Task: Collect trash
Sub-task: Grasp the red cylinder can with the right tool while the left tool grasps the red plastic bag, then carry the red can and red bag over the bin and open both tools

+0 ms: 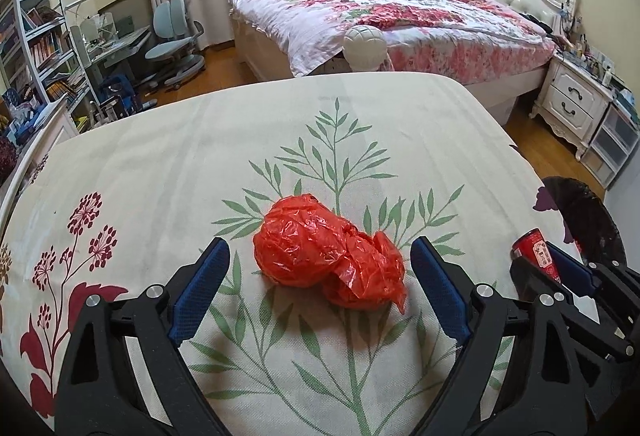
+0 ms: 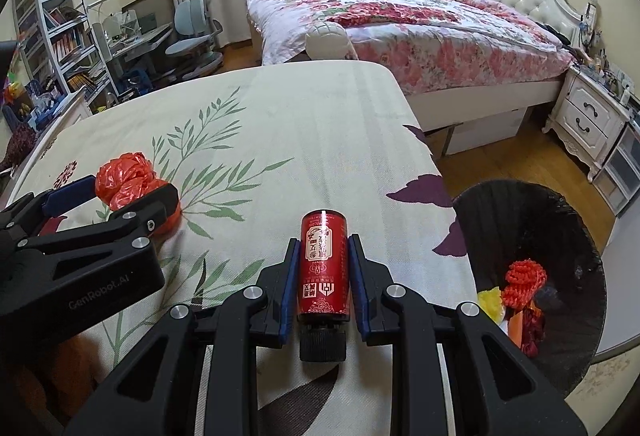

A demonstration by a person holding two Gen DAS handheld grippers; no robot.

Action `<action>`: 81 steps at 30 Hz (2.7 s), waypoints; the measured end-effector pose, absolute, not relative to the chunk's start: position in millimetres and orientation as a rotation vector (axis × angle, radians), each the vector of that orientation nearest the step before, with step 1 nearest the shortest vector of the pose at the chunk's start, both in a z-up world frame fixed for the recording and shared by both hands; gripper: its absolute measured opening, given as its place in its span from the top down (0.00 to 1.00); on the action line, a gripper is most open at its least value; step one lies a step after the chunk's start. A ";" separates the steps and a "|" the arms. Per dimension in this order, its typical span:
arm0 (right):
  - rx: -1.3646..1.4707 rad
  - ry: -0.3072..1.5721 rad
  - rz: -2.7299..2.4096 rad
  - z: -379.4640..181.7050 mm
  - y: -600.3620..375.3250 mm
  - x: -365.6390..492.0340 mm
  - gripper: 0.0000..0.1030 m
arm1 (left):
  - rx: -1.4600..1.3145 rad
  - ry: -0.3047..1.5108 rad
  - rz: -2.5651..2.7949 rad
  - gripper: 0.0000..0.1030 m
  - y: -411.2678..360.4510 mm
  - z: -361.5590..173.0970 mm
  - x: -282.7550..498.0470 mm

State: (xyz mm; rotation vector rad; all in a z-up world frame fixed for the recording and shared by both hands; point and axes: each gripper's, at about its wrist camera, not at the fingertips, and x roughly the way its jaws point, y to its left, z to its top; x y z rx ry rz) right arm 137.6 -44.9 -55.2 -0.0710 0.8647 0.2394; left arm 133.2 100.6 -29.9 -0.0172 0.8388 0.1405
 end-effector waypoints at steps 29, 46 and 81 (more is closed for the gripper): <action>-0.067 0.828 0.240 -41.7 -50.9 88.1 0.76 | -0.062 0.832 0.021 0.48 95.9 -23.4 72.9; -0.048 0.782 0.173 -26.0 -84.4 58.3 0.76 | -0.017 0.770 -0.041 0.48 55.6 -8.1 46.9; 0.047 0.733 -0.083 -25.7 -210.5 102.7 0.76 | 0.101 0.735 -0.199 0.48 -78.7 -14.2 113.1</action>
